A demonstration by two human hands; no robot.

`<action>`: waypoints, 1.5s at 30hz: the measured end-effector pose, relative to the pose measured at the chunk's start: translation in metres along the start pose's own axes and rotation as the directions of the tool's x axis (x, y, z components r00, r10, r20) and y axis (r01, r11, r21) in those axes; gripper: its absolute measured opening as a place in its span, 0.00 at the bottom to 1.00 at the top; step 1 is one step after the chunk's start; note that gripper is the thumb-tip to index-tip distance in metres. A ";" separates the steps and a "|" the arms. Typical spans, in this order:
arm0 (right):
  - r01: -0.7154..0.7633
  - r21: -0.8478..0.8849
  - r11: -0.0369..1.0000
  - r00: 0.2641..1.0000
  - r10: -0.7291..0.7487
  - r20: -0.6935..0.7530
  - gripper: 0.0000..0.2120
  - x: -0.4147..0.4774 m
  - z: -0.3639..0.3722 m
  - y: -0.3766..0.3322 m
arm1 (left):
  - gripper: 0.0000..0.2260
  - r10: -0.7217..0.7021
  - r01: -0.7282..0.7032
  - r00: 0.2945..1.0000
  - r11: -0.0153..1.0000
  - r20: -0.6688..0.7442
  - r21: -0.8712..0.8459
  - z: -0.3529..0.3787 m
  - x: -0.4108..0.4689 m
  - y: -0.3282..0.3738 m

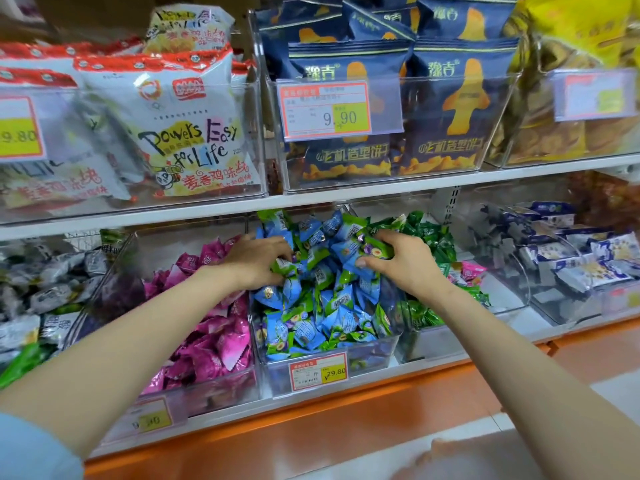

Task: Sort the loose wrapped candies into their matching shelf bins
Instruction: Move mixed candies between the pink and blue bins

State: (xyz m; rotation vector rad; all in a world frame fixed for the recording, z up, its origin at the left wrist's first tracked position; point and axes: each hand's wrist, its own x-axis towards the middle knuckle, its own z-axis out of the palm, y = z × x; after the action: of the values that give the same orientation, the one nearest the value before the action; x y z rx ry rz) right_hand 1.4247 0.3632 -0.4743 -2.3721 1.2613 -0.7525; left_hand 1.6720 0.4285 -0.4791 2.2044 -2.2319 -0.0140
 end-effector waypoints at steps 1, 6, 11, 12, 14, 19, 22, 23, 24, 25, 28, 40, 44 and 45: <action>-0.006 0.009 1.000 1.000 0.006 -0.006 0.28 0.000 0.000 0.000 | 0.19 0.004 -0.004 1.000 1.000 0.013 -0.018 0.000 0.000 -0.001; -0.012 0.021 1.000 1.000 0.012 -0.010 0.30 0.004 0.002 -0.002 | 0.22 0.032 -0.033 0.999 0.999 0.031 0.024 -0.003 -0.008 0.002; -0.016 -0.098 0.995 0.999 0.012 -0.041 0.27 0.011 0.015 -0.004 | 0.17 0.178 -0.179 0.965 0.984 -0.191 0.012 0.000 -0.025 0.019; -0.008 -0.141 0.990 0.999 0.003 -0.033 0.27 0.012 0.018 -0.004 | 0.15 0.226 -0.238 0.937 0.971 -0.267 -0.010 0.000 -0.026 0.024; 0.008 -0.203 0.979 1.000 -0.013 -0.022 0.29 0.013 0.021 -0.005 | 0.12 0.343 -0.367 0.905 0.929 -0.251 -0.055 -0.002 -0.027 0.032; 0.013 -0.140 0.990 0.999 -0.020 -0.048 0.27 0.013 0.021 -0.002 | 0.25 0.352 -0.397 0.912 0.887 0.212 0.235 0.007 -0.021 0.030; 0.045 -0.140 0.989 0.998 -0.050 -0.031 0.24 0.012 0.021 0.000 | 0.27 0.294 -0.352 0.927 0.898 0.233 0.264 0.007 -0.014 0.023; 0.053 -0.136 0.989 0.998 -0.056 -0.020 0.24 0.012 0.022 0.001 | 0.26 0.291 -0.348 0.929 0.897 0.229 0.272 0.006 -0.012 0.024; 0.059 -0.131 0.990 0.998 -0.060 -0.007 0.24 0.011 0.022 0.002 | 0.25 0.287 -0.344 0.932 0.896 0.222 0.283 0.004 -0.011 0.024; 0.065 -0.127 0.990 0.998 -0.064 0.006 0.24 0.011 0.022 0.002 | 0.24 0.282 -0.336 0.936 0.894 0.210 0.297 0.003 -0.010 0.024; 0.091 -0.130 0.987 0.996 -0.087 0.036 0.23 0.010 0.021 0.004 | 0.22 0.235 -0.281 0.955 0.913 0.182 0.294 0.002 -0.007 0.019; 0.123 -0.117 0.985 0.988 -0.110 0.109 0.25 0.008 0.017 0.009 | 0.15 0.188 -0.192 0.981 0.975 0.049 0.109 -0.002 -0.009 0.014; 0.140 -0.098 0.985 0.985 -0.128 0.120 0.22 0.009 0.014 0.013 | 0.14 0.306 -0.307 0.948 0.952 -0.081 0.009 0.000 -0.016 0.040; 0.142 -0.077 0.987 0.984 -0.132 0.121 0.21 0.010 0.012 0.014 | 0.14 0.360 -0.365 0.926 0.931 -0.110 -0.024 0.001 -0.017 0.051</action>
State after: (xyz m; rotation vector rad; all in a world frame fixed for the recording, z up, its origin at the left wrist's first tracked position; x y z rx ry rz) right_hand 1.4271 0.3479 -0.4885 -2.5531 1.1132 -0.6007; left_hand 1.6217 0.4465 -0.4800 1.6945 -2.5124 0.0514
